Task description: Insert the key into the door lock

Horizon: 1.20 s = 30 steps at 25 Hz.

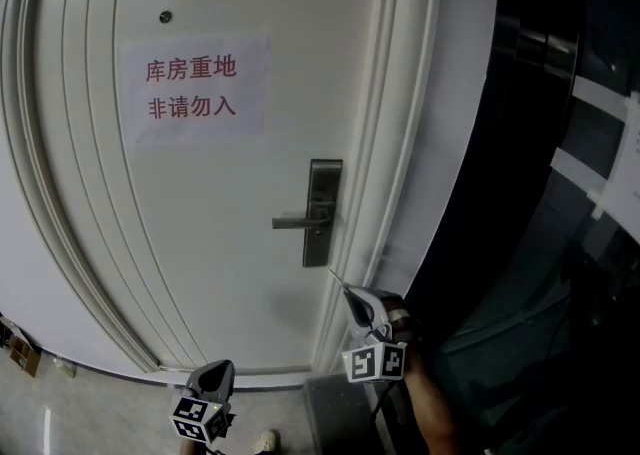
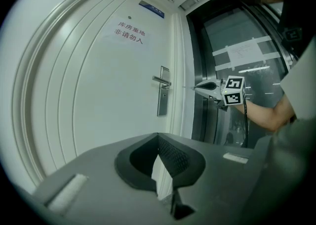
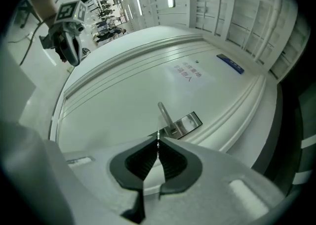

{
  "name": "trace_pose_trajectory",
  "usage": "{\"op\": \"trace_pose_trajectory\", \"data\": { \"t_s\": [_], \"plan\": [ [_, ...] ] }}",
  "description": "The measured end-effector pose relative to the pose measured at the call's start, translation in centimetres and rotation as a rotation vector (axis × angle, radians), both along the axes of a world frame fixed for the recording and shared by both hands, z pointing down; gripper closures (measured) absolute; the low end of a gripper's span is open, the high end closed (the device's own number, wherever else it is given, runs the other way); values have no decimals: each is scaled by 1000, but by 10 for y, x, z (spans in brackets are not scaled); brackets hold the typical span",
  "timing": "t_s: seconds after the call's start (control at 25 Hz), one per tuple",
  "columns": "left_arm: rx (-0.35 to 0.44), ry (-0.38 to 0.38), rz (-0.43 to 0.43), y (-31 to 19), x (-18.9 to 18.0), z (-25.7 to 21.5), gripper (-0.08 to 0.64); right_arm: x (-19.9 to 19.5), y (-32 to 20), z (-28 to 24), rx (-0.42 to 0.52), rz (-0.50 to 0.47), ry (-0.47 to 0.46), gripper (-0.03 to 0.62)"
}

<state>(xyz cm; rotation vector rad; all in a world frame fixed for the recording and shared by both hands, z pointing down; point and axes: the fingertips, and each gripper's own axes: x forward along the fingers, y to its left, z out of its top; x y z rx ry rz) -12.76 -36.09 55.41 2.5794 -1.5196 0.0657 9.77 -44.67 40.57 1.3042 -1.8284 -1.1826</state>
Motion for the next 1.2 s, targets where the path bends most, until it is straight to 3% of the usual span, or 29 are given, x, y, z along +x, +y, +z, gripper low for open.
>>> {"op": "trace_pose_trajectory", "data": {
  "t_s": [0.48,0.96,1.2],
  "plan": [
    [-19,0,6,-16,-7,5,558,3,-88,25,-16,114,201,581],
    [-33,2,10,-25,-11,10,558,-3,-127,32,-14,135,267,581],
    [-40,5,6,-27,-15,14,558,-3,-133,26,-18,151,257,581]
  ]
}}
